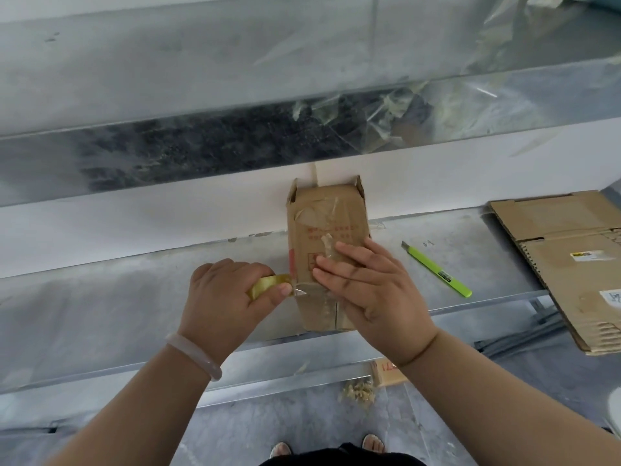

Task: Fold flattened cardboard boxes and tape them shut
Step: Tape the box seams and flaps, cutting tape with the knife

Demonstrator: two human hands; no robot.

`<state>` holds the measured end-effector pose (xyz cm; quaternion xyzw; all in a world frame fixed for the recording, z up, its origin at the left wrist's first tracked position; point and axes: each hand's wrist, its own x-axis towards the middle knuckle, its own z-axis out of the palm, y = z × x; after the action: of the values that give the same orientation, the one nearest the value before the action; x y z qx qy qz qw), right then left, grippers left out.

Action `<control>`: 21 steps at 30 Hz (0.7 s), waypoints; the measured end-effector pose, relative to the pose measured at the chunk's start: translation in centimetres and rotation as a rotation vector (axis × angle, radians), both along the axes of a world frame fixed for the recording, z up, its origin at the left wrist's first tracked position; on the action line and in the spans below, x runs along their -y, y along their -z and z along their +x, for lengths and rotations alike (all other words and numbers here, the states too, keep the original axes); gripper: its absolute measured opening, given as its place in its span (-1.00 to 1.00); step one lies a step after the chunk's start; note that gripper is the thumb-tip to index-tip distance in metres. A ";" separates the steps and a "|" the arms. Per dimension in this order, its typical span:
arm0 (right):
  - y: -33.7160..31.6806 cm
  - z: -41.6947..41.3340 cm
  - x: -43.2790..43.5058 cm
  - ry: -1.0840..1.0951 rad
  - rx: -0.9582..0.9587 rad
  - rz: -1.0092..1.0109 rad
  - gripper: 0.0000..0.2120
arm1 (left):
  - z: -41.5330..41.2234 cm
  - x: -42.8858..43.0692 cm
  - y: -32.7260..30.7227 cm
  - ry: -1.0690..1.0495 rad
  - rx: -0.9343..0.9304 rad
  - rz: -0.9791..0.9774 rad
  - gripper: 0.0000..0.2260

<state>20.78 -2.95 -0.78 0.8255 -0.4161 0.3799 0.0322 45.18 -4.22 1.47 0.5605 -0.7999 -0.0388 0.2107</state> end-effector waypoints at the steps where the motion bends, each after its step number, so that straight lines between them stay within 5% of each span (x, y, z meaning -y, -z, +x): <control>1: -0.4 0.0 0.0 -0.007 -0.005 0.029 -0.70 | 0.0 0.0 0.0 0.001 -0.003 -0.001 -0.51; 8: -3.5 1.7 0.2 0.145 0.030 0.166 -0.66 | 0.0 -0.1 -0.1 -0.012 0.017 -0.013 -0.48; 15: -1.2 1.4 0.4 0.035 -0.038 -0.075 -0.78 | -0.1 -0.2 -0.1 0.005 -0.014 -0.008 -0.55; 21: -2.2 1.7 -0.4 0.112 -0.152 -0.015 -0.73 | 1.7 -0.1 -0.5 0.165 -0.296 0.148 -0.63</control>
<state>22.46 -2.58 1.40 0.8272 -0.4549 0.3170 0.0910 46.91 -4.12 2.00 0.4951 -0.7985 -0.1965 0.2803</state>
